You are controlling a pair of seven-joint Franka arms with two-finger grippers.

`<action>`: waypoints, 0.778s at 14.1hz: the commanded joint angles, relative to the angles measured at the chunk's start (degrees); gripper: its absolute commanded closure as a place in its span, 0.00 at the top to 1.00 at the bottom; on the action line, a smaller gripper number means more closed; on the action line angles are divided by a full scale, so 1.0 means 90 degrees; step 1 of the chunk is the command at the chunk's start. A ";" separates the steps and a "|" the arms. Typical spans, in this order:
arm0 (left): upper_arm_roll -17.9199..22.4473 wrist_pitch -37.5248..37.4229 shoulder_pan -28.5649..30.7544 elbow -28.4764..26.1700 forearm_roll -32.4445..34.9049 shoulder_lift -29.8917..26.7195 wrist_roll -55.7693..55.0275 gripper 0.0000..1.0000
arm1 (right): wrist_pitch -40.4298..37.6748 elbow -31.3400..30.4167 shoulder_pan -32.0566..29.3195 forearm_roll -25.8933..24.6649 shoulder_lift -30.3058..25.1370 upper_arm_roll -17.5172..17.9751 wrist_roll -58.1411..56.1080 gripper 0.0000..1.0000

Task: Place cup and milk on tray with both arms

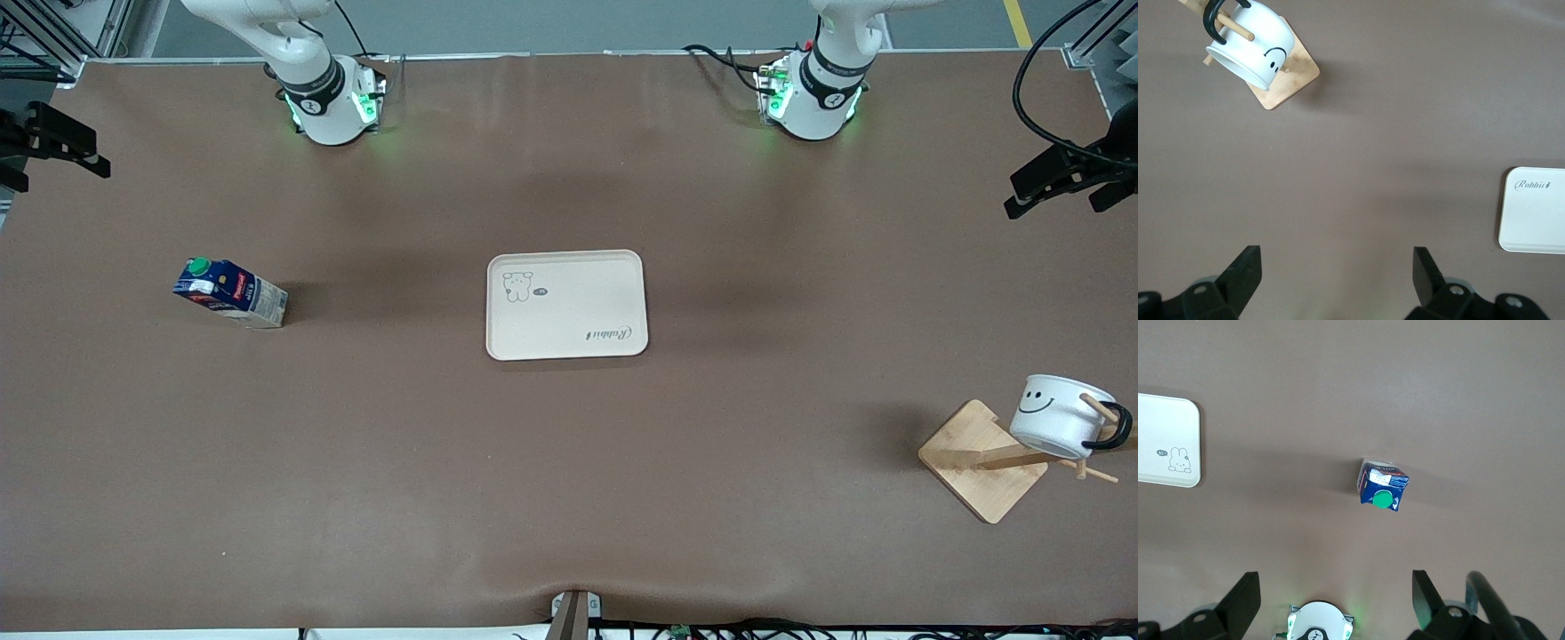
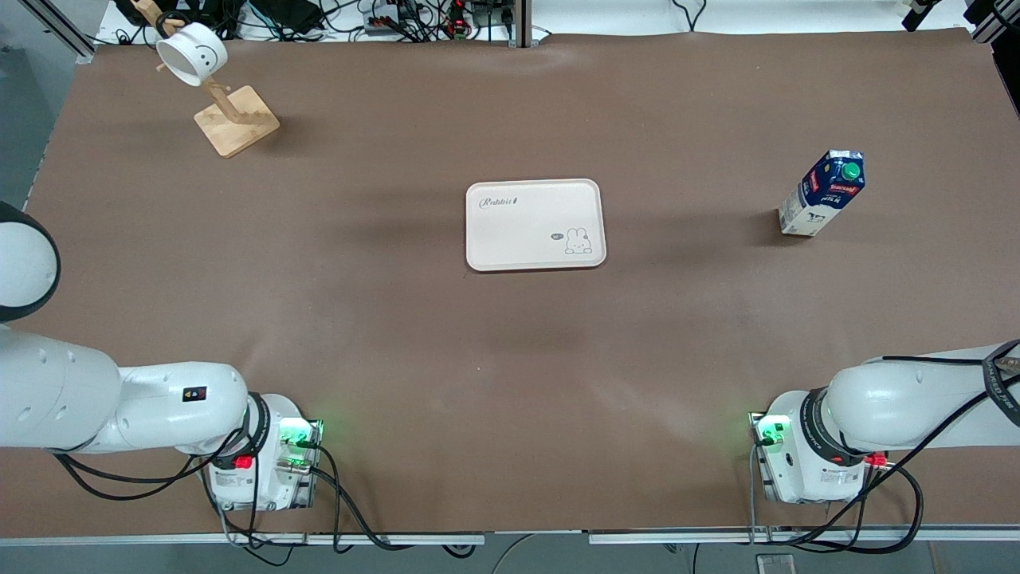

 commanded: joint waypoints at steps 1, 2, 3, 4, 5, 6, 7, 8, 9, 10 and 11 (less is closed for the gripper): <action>-0.0023 -0.0036 -0.0039 0.0158 0.0131 0.0084 -0.0080 1.00 | 0.0045 -0.0200 -0.0035 0.0038 -0.0205 -0.0008 -0.0016 1.00; -0.0023 -0.0036 -0.0039 0.0158 0.0140 0.0084 -0.0061 1.00 | 0.0064 -0.0200 -0.0045 0.0038 -0.0205 -0.0017 -0.0007 1.00; -0.0013 -0.0036 -0.0039 0.0158 0.0131 0.0084 -0.0061 1.00 | 0.0074 -0.0191 -0.0054 0.0038 -0.0205 -0.0018 0.0013 1.00; -0.0013 -0.0036 -0.0039 0.0158 0.0131 0.0084 -0.0061 1.00 | 0.0074 -0.0191 -0.0054 0.0038 -0.0205 -0.0027 0.0013 1.00; -0.0013 -0.0036 -0.0029 0.0177 0.0131 0.0152 -0.0051 1.00 | 0.0065 -0.0191 -0.0054 0.0038 -0.0205 -0.0027 0.0013 1.00; -0.0013 -0.0036 0.0000 0.0216 0.0131 0.0210 -0.0022 1.00 | 0.0055 -0.0162 -0.0054 0.0038 -0.0185 -0.0027 0.0013 1.00; -0.0013 -0.0036 0.0010 0.0236 0.0140 0.0211 -0.0002 1.00 | 0.0065 -0.0142 -0.0083 0.0038 -0.0166 -0.0037 0.0013 1.00; -0.0004 -0.0027 0.0048 0.0236 0.0141 0.0250 0.0017 1.00 | 0.0026 -0.0035 -0.0122 0.0038 -0.0107 -0.0027 -0.0035 1.00; 0.0016 0.0032 0.0068 0.0236 0.0141 0.0298 0.0017 1.00 | 0.0016 -0.0005 -0.0142 0.0038 -0.0097 -0.0037 -0.0036 1.00; 0.0045 0.0235 0.0088 0.0159 0.0150 0.0299 0.0008 1.00 | 0.0025 0.0005 -0.0162 0.0038 -0.0087 -0.0037 -0.0016 1.00; 0.0045 0.0614 0.0175 -0.0161 0.0160 0.0212 -0.0099 1.00 | 0.0026 0.0024 -0.0171 0.0028 -0.0087 -0.0037 -0.0016 1.00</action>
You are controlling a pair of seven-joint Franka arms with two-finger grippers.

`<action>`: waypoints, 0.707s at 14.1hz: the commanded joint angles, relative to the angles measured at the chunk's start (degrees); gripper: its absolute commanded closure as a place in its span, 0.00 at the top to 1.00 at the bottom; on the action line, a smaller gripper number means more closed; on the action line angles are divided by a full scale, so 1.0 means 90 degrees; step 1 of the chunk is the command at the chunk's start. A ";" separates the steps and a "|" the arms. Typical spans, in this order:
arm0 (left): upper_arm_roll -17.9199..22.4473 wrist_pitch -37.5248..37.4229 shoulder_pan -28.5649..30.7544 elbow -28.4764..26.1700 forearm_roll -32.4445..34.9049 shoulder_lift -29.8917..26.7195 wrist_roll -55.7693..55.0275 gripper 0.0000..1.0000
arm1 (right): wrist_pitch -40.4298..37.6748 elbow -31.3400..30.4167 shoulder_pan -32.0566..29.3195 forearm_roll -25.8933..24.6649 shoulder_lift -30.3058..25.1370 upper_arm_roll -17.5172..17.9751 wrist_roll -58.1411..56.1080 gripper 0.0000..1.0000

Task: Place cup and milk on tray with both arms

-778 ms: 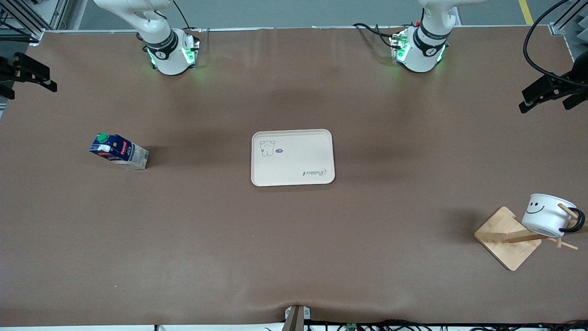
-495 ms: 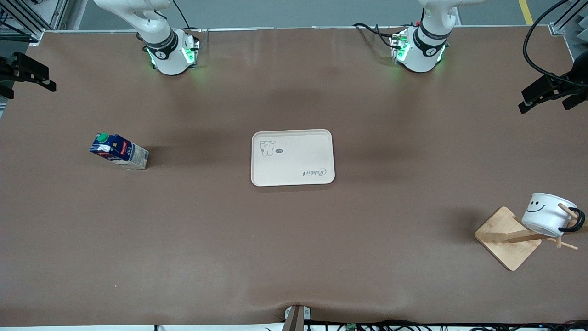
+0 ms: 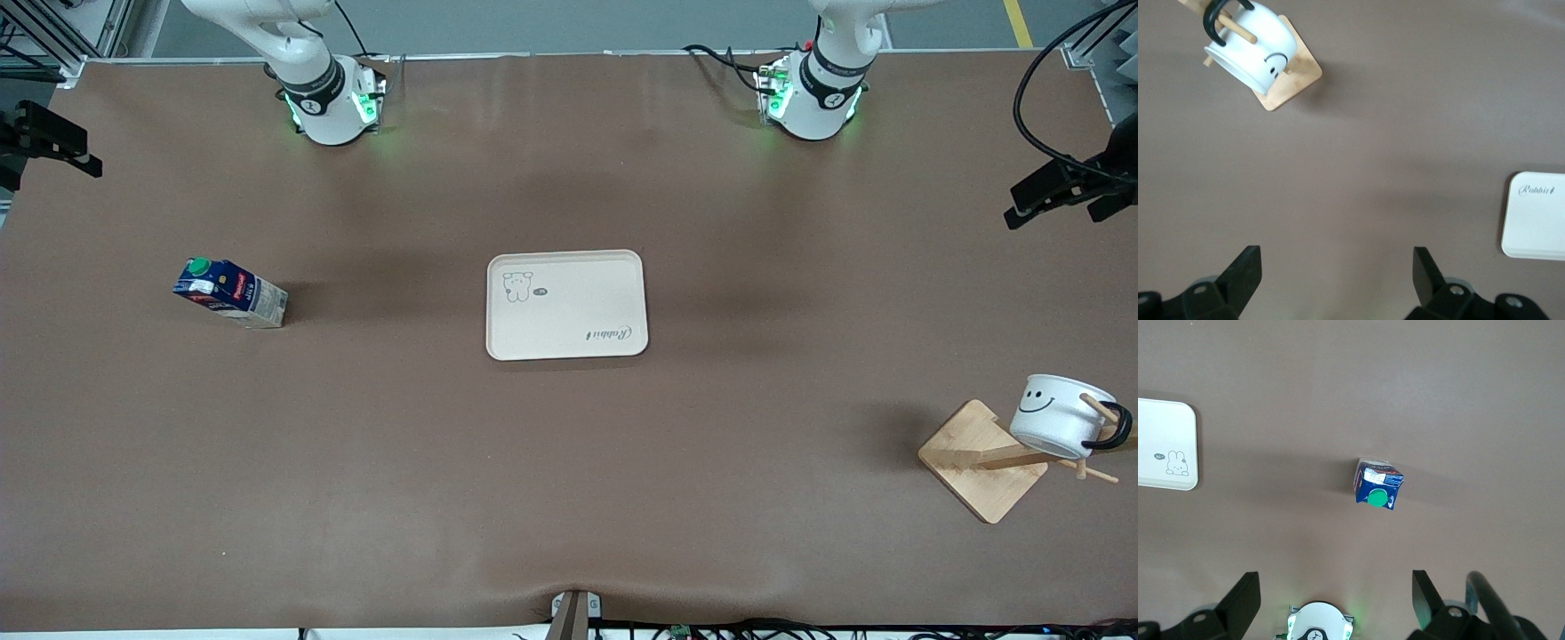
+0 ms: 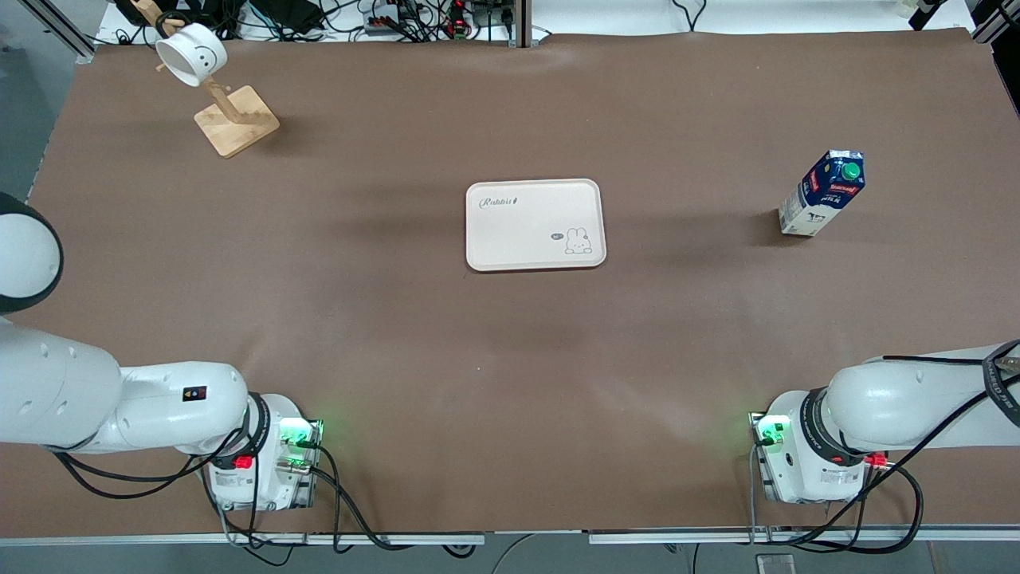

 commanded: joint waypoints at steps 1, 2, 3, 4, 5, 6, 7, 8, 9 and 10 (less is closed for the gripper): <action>-0.0028 0.0941 0.0208 -0.0552 0.0147 -0.0131 -0.0105 1.00 | 0.0035 0.0034 -0.0083 0.0028 -0.0068 0.0016 -0.0018 1.00; -0.0009 0.1382 0.0238 -0.0856 0.0147 -0.0181 -0.0105 1.00 | 0.0036 0.0035 -0.0093 0.0028 -0.0068 0.0016 -0.0028 1.00; -0.0009 0.1724 0.0364 -0.1052 0.0147 -0.0182 -0.0105 1.00 | 0.0036 0.0035 -0.0093 0.0028 -0.0068 0.0016 -0.0028 1.00; -0.0028 0.1999 0.0424 -0.1170 0.0147 -0.0133 -0.0105 1.00 | 0.0036 0.0035 -0.0093 0.0018 -0.0068 0.0016 -0.0038 1.00; -0.0028 0.2243 0.0434 -0.1278 0.0147 -0.0104 -0.0105 1.00 | 0.0084 0.0035 -0.0093 -0.0001 -0.0058 0.0016 -0.0047 1.00; -0.0009 0.2516 0.0444 -0.1424 0.0147 -0.0094 -0.0105 1.00 | 0.0104 0.0044 -0.0093 -0.0030 -0.0039 0.0016 -0.0047 1.00; -0.0028 0.2828 0.0444 -0.1580 0.0147 -0.0084 -0.0115 1.00 | 0.0114 0.0044 -0.0102 -0.0031 0.0019 0.0016 -0.0038 1.00; -0.0038 0.3141 0.0434 -0.1794 0.0147 -0.0113 -0.0153 1.00 | 0.0133 0.0044 -0.0103 -0.0021 0.0030 0.0016 -0.0038 1.00; -0.0048 0.3405 0.0453 -0.1961 0.0147 -0.0133 -0.0202 1.00 | 0.0191 0.0083 -0.0103 -0.0021 0.0039 0.0016 -0.0038 1.00; -0.0038 0.3582 0.0482 -0.2107 0.0147 -0.0152 -0.0203 1.00 | 0.0240 0.0122 -0.0103 -0.0021 0.0059 0.0016 -0.0038 1.00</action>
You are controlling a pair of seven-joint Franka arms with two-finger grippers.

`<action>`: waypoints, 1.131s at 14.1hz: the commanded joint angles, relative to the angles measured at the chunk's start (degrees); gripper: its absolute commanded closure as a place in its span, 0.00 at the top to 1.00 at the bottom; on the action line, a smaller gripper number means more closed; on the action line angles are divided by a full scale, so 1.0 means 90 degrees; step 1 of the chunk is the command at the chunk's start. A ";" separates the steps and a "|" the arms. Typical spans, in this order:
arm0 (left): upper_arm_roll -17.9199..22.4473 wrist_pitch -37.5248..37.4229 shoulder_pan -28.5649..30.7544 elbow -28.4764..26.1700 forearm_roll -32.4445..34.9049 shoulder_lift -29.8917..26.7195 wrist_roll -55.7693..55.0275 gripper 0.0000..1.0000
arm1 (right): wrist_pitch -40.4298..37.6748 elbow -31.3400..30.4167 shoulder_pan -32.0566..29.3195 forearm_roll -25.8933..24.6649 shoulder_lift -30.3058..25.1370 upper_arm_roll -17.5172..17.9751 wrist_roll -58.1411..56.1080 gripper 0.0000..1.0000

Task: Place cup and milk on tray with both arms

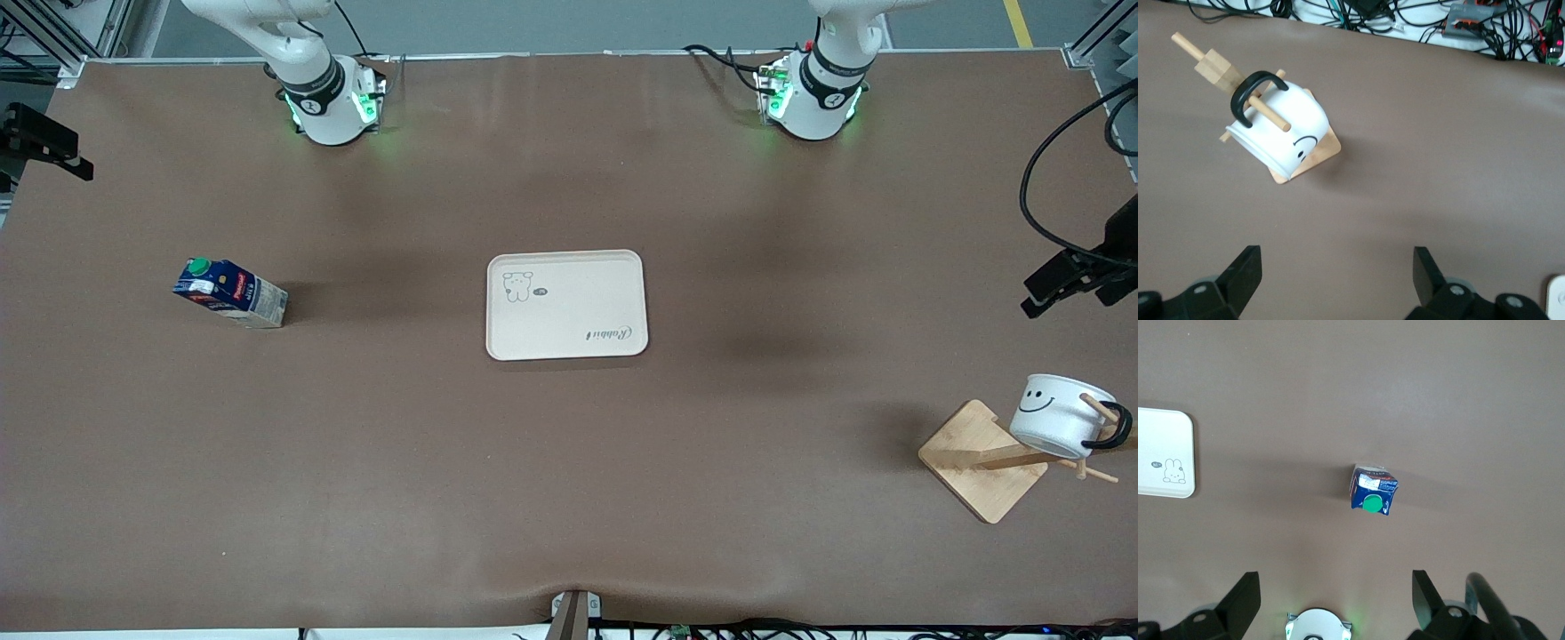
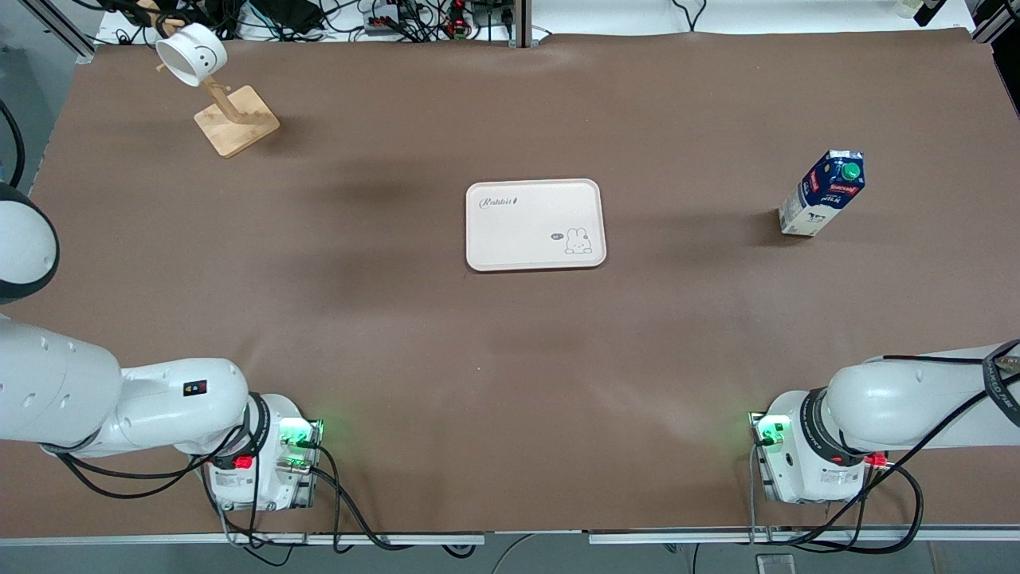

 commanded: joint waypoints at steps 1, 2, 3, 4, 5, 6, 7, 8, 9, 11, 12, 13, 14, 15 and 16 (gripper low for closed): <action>-0.0046 0.0747 0.0243 -0.0640 0.0121 -0.0306 -0.0180 1.00 | 0.0084 0.0106 -0.0067 0.0007 0.0068 0.0038 -0.0047 1.00; -0.0056 0.1167 0.0312 -0.0884 0.0121 -0.0442 -0.0190 1.00 | 0.0181 0.0116 -0.0067 -0.0012 0.0194 0.0038 -0.0066 1.00; -0.0056 0.1364 0.0361 -0.1012 0.0102 -0.0463 -0.0200 1.00 | 0.0211 0.0116 -0.0057 -0.0022 0.0205 0.0038 -0.0067 1.00; -0.0056 0.1569 0.0478 -0.1081 0.0082 -0.0444 -0.0200 1.00 | 0.0260 0.0106 -0.0067 -0.0003 0.0244 0.0038 -0.0067 1.00; -0.0056 0.1851 0.0527 -0.1294 0.0053 -0.0444 -0.0200 1.00 | 0.0328 0.0106 -0.0077 -0.0031 0.0254 0.0038 -0.0057 1.00; -0.0056 0.2038 0.0538 -0.1451 0.0033 -0.0444 -0.0210 1.00 | 0.0425 0.0106 -0.0077 -0.0041 0.0283 0.0038 -0.0057 1.00; -0.0056 0.2050 0.0547 -0.1579 0.0033 -0.0434 -0.0220 1.00 | 0.0455 0.0106 -0.0077 -0.0041 0.0302 0.0038 -0.0057 1.00; -0.0056 0.2050 0.0547 -0.1706 0.0023 -0.0444 -0.0220 1.00 | 0.0465 0.0096 -0.0086 -0.0041 0.0322 0.0038 -0.0038 1.00; -0.0056 0.2088 0.0547 -0.1852 0.0023 -0.0424 -0.0258 1.00 | 0.0456 0.0106 -0.0087 -0.0061 0.0438 0.0038 -0.0037 1.00; -0.0047 0.2224 0.0615 -0.1863 0.0033 -0.0240 -0.0278 1.00 | 0.0543 0.0106 -0.0125 -0.0051 0.0527 0.0038 -0.0037 1.00; -0.0047 0.2448 0.0683 -0.1882 0.0033 -0.0152 -0.0278 1.00 | 0.0572 0.0106 -0.0174 -0.0042 0.0711 0.0038 -0.0066 1.00; -0.0047 0.2663 0.0684 -0.1931 0.0033 -0.0035 -0.0288 1.00 | 0.0582 0.0106 -0.0165 -0.0051 0.0742 0.0038 -0.0076 1.00; -0.0047 0.2926 0.0684 -0.1980 0.0033 0.0082 -0.0288 1.00 | 0.0611 0.0106 -0.0184 -0.0042 0.0761 0.0038 -0.0076 1.00; -0.0047 0.3064 0.0704 -0.2000 0.0043 0.0200 -0.0278 1.00 | 0.0612 0.0096 -0.0223 -0.0032 0.0897 0.0038 -0.0076 1.00; -0.0037 0.3085 0.0723 -0.2029 0.0062 0.0278 -0.0269 1.00 | 0.0563 0.0106 -0.0233 -0.0032 0.1130 0.0038 -0.0076 1.00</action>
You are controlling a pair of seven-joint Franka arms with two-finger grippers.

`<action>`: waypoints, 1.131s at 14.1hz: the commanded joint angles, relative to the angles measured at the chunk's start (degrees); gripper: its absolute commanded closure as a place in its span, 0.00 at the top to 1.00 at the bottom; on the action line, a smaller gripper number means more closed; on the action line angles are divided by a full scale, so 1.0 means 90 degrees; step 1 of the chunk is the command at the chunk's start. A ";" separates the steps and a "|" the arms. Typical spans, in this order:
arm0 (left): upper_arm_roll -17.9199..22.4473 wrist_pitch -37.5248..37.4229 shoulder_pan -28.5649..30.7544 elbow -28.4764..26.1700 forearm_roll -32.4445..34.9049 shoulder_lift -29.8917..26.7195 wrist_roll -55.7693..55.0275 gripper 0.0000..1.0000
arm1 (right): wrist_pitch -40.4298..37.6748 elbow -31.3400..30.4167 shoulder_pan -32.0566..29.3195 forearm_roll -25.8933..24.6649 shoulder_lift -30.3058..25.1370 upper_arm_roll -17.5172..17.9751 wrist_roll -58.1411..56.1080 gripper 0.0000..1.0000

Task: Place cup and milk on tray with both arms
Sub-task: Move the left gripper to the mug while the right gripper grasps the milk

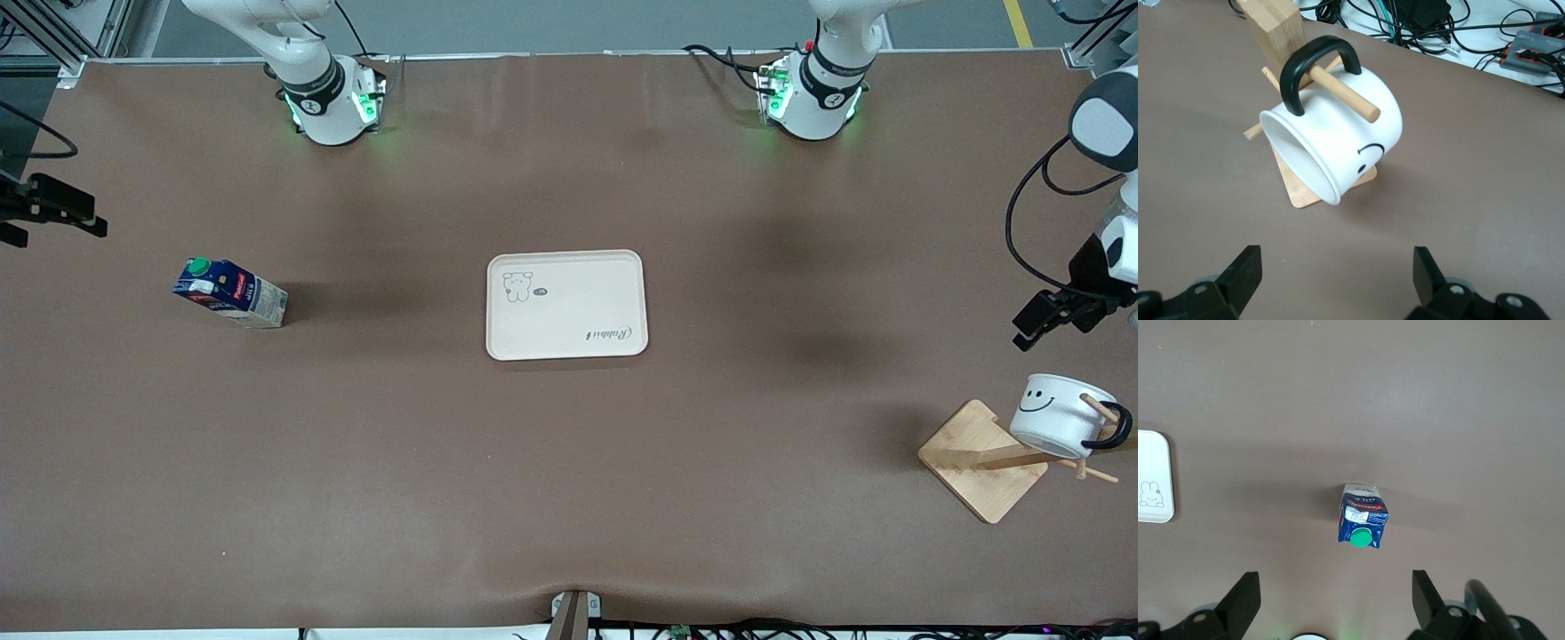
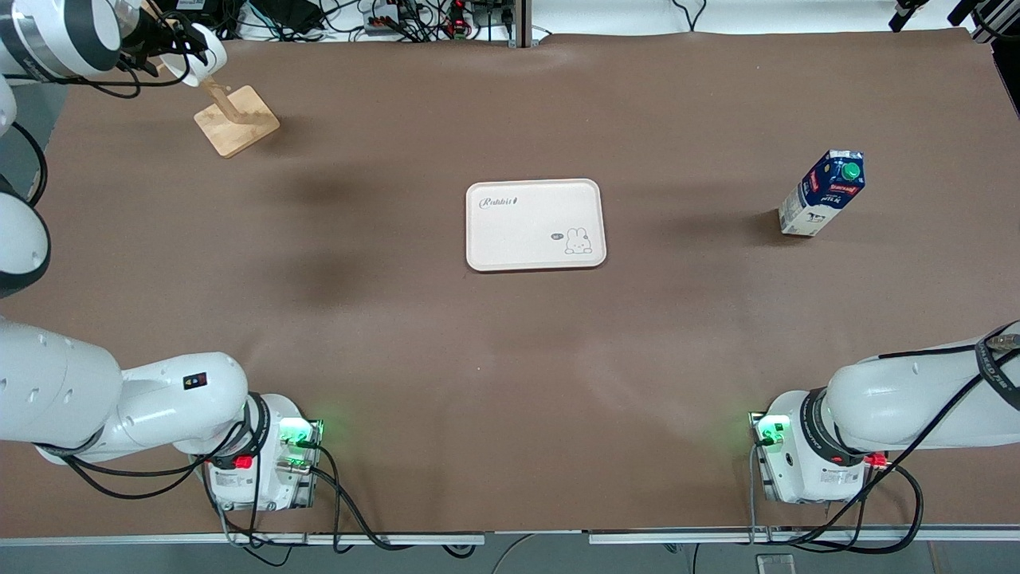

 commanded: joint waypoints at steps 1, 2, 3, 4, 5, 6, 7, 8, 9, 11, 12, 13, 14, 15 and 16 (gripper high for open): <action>-0.0051 0.0338 0.0189 -0.0068 0.0071 0.0256 -0.0063 1.00 | -0.0057 0.0116 -0.0106 -0.0021 0.0370 0.0049 -0.0074 1.00; -0.0061 0.0513 0.0219 -0.0058 0.0081 0.0392 -0.0072 1.00 | -0.0057 0.0116 -0.0116 -0.0011 0.0409 0.0049 -0.0093 1.00; -0.0061 0.0815 0.0219 -0.0078 0.0072 0.0490 -0.0092 1.00 | -0.0057 0.0097 -0.0126 -0.0011 0.0506 0.0049 -0.0103 1.00; -0.0061 0.1021 0.0229 -0.0068 0.0072 0.0626 -0.0082 1.00 | -0.0076 0.0097 -0.0126 -0.0021 0.0662 0.0049 -0.0103 1.00; -0.0051 0.1206 0.0239 -0.0049 0.0072 0.0715 -0.0082 1.00 | -0.0076 0.0077 -0.0145 -0.0021 0.0702 0.0049 -0.0094 1.00; -0.0051 0.1373 0.0239 -0.0039 0.0072 0.0774 -0.0082 1.00 | -0.0076 0.0019 -0.0232 -0.0011 0.0731 0.0049 -0.0084 1.00; -0.0051 0.1471 0.0239 -0.0039 0.0072 0.0794 -0.0092 1.00 | -0.0009 -0.0146 -0.0330 0.0066 0.0741 0.0059 -0.0084 1.00; -0.0061 0.1569 0.0229 -0.0048 0.0072 0.0823 -0.0092 1.00 | 0.0089 -0.0273 -0.0370 0.0087 0.0722 0.0059 -0.0074 1.00; -0.0061 0.1705 0.0239 -0.0058 0.0081 0.0833 -0.0082 1.00 | 0.0215 -0.0381 -0.0370 0.0087 0.0693 0.0059 -0.0026 1.00; -0.0070 0.1804 0.0210 -0.0049 0.0081 0.0872 -0.0082 1.00 | 0.0527 -0.0945 -0.0380 0.0154 0.0499 0.0059 -0.0006 1.00; -0.0071 0.1823 0.0180 -0.0049 0.0081 0.0872 -0.0082 0.94 | 0.0926 -0.1470 -0.0390 0.0223 0.0275 0.0059 -0.0006 1.00; -0.0080 0.1853 0.0170 -0.0049 0.0091 0.0872 -0.0082 0.87 | 0.1403 -0.2036 -0.0428 0.0252 0.0050 0.0059 -0.0006 1.00; -0.0080 0.1882 0.0161 -0.0058 0.0091 0.0862 -0.0082 0.78 | 0.1717 -0.2438 -0.0438 0.0253 -0.0107 0.0059 -0.0006 1.00; -0.0080 0.1882 0.0161 -0.0068 0.0091 0.0872 -0.0014 0.68 | 0.1788 -0.2597 -0.0448 0.0253 -0.0127 0.0059 0.0004 1.00; -0.0080 0.1882 0.0151 -0.0078 0.0101 0.0862 0.0044 0.47 | 0.1799 -0.2695 -0.0526 0.0262 -0.0118 0.0050 0.0033 1.00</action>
